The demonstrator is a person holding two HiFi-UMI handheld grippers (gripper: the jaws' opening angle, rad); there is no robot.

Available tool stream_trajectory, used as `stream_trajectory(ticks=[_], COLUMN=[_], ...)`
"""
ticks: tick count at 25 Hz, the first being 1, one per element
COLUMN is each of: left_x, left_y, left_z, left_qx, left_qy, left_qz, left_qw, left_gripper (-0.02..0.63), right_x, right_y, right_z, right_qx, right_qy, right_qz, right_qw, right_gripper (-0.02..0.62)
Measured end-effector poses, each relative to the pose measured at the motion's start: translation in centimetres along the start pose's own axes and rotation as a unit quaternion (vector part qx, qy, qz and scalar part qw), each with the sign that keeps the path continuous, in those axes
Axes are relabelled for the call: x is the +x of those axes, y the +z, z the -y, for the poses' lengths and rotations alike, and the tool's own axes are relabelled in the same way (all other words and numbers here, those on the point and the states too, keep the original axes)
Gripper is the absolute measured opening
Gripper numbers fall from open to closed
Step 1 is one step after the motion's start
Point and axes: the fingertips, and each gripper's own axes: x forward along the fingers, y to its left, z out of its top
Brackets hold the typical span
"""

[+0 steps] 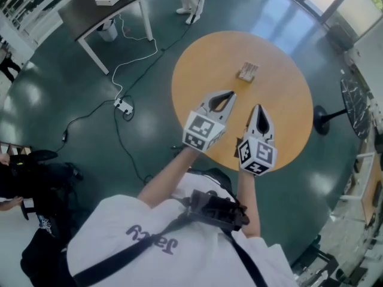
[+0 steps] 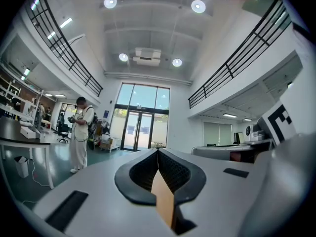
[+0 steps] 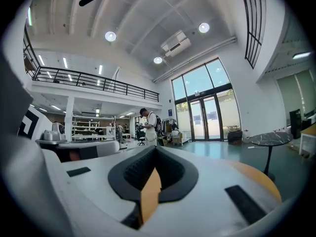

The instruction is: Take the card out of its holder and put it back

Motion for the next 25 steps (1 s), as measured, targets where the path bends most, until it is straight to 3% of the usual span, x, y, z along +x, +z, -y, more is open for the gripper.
stream_trajectory(ticks=[6, 14, 25], left_x=[0.6, 3.3, 6.2], left_y=[-0.9, -3.0, -7.8], left_z=[-0.5, -1.1, -2.9], left_qx=[-0.016, -0.02, -0.018], left_qy=[-0.017, -0.03, -0.044], left_qz=[-0.005, 0.003, -0.054], left_qw=[0.9997, 0.9994, 0.9974], left_gripper=[0.012, 0.013, 0.014], right_x=[0.5, 2.7, 6.3], right_y=[-0.4, -2.9, -6.0], right_z=[-0.7, 1.7, 3.8], right_qx=[-0.003, -0.008, 0.007], right_qy=[-0.004, 0.005, 0.013], right_qz=[-0.012, -0.034, -0.074], right_qw=[1.0, 0.999, 0.997], right_gripper=[0.018, 0.018, 0.018])
